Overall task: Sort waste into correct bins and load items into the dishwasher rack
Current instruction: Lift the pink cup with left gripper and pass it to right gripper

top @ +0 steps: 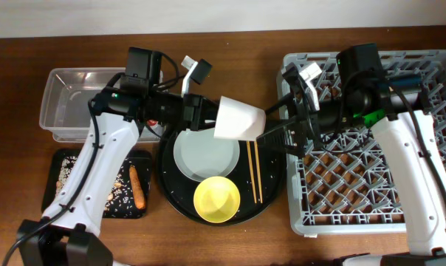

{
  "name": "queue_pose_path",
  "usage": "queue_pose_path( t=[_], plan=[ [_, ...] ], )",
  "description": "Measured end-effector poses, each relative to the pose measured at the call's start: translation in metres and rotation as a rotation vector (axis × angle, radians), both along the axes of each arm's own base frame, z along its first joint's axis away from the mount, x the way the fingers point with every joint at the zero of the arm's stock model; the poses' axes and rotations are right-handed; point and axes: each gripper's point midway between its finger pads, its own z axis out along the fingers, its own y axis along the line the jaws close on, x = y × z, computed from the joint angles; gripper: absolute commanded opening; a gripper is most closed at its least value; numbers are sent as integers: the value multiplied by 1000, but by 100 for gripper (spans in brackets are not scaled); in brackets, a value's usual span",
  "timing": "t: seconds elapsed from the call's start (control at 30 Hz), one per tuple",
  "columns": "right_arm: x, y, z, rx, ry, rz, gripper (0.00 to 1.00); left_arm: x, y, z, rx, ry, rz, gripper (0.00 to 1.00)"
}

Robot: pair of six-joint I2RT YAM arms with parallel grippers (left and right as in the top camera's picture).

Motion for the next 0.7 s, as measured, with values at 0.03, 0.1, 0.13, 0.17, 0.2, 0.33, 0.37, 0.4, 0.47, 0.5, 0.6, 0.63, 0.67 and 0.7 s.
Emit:
queue_pose_path(
  t=[0.03,0.1,0.13,0.17,0.2,0.33,0.37,0.4,0.47,0.5,0.6,0.63,0.67,0.7],
  plan=[
    [0,2,1,4,-10,7,100,-2,-3,0,0,0,-9,0],
    [-3,6,1,5,-22,24,90,-6,-7,0,3,-1,-23,0],
    [-3,6,1,4,-26,25,89,-6,-7,0,2,-1,-23,0],
    [-3,7,-1,-7,-30,26,88,-6,-7,0,2,-1,-23,0],
    [-4,8,-4,-21,-31,30,88,-6,-7,0,2,0,-23,0],
    [-6,16,-10,-61,-59,52,64,-8,-7,2,-13,3,-34,0],
    [-5,16,-11,-66,-66,50,64,-9,-7,3,-18,5,-38,0],
    [-4,16,-11,-68,-75,49,64,-9,-7,4,-22,4,-41,0],
    [-2,16,-11,-66,-90,48,64,-9,-7,4,-23,-2,-40,5],
    [-1,16,-11,-65,-97,48,64,-8,-7,4,-23,-3,-40,7],
    [6,18,-9,-58,-152,45,64,-8,-10,0,6,-5,-31,16],
    [8,18,-9,-60,-163,43,64,-10,-12,-4,28,3,-28,16],
    [8,18,-11,-67,-164,40,63,-11,-14,-8,57,16,-19,17],
    [9,18,-13,-72,-161,39,63,-11,-14,-10,70,15,-12,20]
  ],
)
